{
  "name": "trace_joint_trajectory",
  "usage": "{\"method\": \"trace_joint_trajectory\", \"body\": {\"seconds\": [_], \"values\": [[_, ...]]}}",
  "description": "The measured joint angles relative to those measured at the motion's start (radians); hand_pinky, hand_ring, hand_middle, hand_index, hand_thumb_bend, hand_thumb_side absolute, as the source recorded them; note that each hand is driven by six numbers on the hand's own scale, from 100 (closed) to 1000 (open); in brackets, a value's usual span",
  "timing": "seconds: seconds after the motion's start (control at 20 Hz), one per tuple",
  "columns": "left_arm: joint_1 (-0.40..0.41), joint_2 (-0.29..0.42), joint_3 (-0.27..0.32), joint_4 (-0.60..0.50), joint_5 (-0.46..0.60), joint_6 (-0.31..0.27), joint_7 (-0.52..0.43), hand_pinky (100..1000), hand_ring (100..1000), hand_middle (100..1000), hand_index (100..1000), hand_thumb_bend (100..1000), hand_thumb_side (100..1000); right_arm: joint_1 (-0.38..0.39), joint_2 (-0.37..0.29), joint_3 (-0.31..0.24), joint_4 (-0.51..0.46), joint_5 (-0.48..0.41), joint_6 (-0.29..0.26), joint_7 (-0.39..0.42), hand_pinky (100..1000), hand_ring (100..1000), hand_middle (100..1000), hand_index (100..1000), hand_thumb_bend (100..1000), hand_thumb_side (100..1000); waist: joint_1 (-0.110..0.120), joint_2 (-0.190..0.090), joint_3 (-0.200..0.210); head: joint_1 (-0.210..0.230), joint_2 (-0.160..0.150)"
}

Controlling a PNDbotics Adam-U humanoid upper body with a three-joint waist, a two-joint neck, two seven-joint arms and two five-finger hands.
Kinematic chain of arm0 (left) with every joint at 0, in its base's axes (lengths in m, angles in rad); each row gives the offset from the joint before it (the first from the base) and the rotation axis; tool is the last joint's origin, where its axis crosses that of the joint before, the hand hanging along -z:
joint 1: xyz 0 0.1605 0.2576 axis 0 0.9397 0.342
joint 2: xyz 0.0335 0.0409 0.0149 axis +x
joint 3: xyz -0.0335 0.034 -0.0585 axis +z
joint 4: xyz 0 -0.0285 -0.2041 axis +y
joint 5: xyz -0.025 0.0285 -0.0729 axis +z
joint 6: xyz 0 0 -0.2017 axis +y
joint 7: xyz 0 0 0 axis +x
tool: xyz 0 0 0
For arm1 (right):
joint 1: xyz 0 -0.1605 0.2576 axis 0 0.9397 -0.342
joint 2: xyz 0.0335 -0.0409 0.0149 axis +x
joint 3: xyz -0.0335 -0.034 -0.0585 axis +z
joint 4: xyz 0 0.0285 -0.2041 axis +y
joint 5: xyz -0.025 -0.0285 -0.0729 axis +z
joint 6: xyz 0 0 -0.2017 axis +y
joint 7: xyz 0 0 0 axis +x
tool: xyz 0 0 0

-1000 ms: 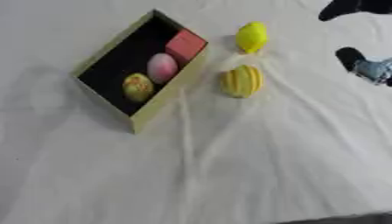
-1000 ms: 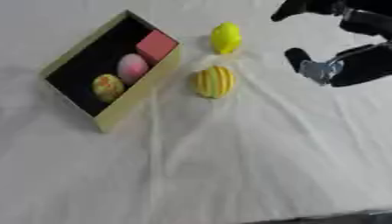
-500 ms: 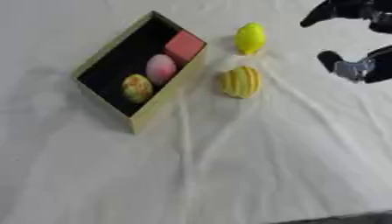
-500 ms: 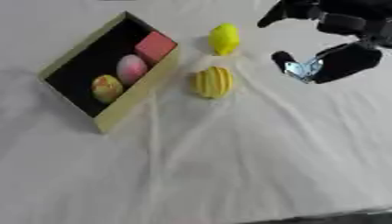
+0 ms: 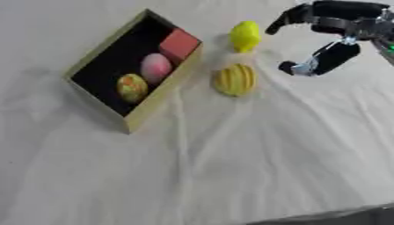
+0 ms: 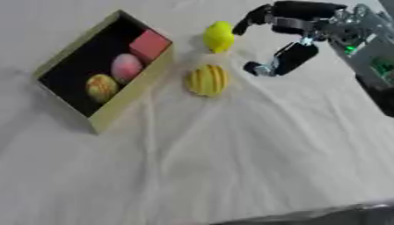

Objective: Pick up objects on the table and place them in the box.

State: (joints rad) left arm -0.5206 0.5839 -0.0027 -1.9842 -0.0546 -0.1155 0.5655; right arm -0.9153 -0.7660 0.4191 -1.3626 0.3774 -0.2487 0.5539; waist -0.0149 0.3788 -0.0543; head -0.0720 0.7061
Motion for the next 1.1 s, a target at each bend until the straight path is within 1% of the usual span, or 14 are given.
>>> {"method": "trace_joint_trajectory", "body": {"seconds": [0.15, 0.3, 0.5, 0.65, 0.9, 1.1], "values": [[-0.004, -0.004, -0.001, 0.000, 0.002, 0.003, -0.002, 670, 629, 634, 843, 288, 494, -0.017, 0.034, 0.000, 0.047, 0.004, -0.007, 0.030, 925, 942, 792, 887, 341, 266, 0.000, 0.000, 0.003, -0.004, 0.006], [-0.009, -0.004, -0.001, 0.000, 0.002, 0.004, -0.004, 670, 627, 632, 842, 287, 493, -0.029, 0.060, 0.000, 0.078, 0.012, -0.012, 0.054, 931, 948, 795, 891, 379, 214, 0.000, 0.000, 0.006, -0.008, 0.007], [-0.011, -0.004, -0.006, 0.000, 0.003, 0.006, -0.006, 669, 624, 629, 841, 282, 493, -0.036, 0.088, 0.000, 0.107, 0.024, -0.015, 0.081, 939, 954, 793, 892, 383, 187, 0.004, 0.000, 0.012, -0.010, 0.007], [-0.015, -0.005, -0.006, 0.000, 0.005, 0.008, -0.008, 668, 623, 628, 841, 280, 494, -0.036, 0.103, 0.001, 0.113, 0.025, -0.016, 0.097, 941, 954, 786, 891, 368, 201, 0.007, 0.000, 0.013, -0.012, 0.007], [-0.018, -0.012, -0.009, 0.000, 0.006, 0.013, -0.013, 665, 623, 628, 838, 282, 493, -0.040, 0.120, 0.001, 0.115, 0.025, -0.013, 0.103, 939, 948, 726, 873, 334, 255, 0.011, 0.000, 0.016, -0.013, 0.013], [-0.022, -0.013, -0.012, 0.000, 0.006, 0.016, -0.016, 662, 623, 627, 836, 282, 493, -0.047, 0.133, 0.005, 0.124, 0.026, -0.013, 0.099, 938, 948, 732, 875, 322, 277, 0.012, 0.000, 0.020, -0.015, 0.015]]}}
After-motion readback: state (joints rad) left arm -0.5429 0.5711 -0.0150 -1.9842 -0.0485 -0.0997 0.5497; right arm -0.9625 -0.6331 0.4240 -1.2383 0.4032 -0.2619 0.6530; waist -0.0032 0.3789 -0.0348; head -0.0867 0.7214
